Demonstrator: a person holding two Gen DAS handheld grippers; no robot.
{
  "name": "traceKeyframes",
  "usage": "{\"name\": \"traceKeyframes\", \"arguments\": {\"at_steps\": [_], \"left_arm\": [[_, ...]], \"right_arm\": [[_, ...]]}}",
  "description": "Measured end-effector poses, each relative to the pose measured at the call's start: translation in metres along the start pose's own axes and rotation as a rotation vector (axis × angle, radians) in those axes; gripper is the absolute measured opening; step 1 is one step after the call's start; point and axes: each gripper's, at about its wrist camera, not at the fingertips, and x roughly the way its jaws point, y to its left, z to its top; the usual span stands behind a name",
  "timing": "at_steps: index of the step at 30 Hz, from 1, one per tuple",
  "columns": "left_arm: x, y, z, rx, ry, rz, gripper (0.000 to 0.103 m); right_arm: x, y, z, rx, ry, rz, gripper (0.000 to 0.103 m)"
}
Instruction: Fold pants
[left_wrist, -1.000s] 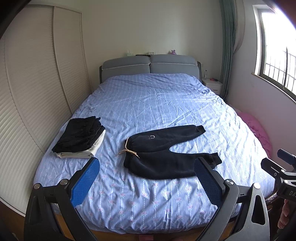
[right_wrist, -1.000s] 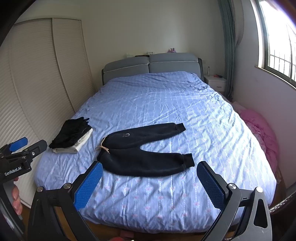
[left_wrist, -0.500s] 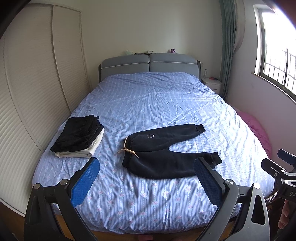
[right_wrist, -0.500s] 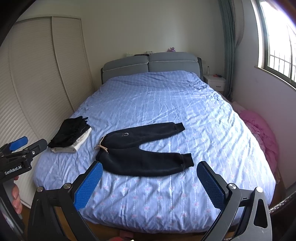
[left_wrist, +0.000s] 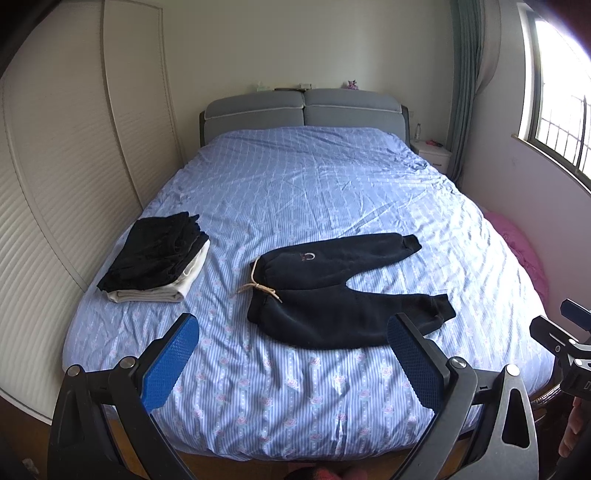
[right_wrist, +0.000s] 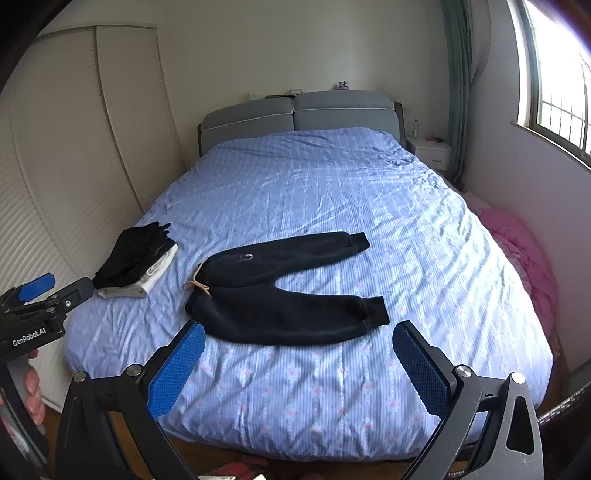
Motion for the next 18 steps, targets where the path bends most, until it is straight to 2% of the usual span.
{"name": "traceKeyframes", "arguments": {"at_steps": [4, 9, 13, 18], "left_arm": [[0.039, 0.010, -0.002, 0.032, 0.052, 0.020, 0.103], [0.099, 0.028, -0.006, 0.041, 0.155, -0.012, 0.103], [0.157, 0.044, -0.013, -0.013, 0.280, -0.048, 0.103], [0.233, 0.052, -0.027, -0.074, 0.475, -0.087, 0.103]], "right_arm": [[0.034, 0.004, -0.003, 0.013, 0.068, -0.012, 0.103], [0.090, 0.009, -0.006, 0.066, 0.174, -0.018, 0.103], [0.140, 0.008, -0.006, 0.099, 0.242, -0.055, 0.102], [0.197, -0.001, -0.013, 0.162, 0.320, -0.119, 0.102]]}}
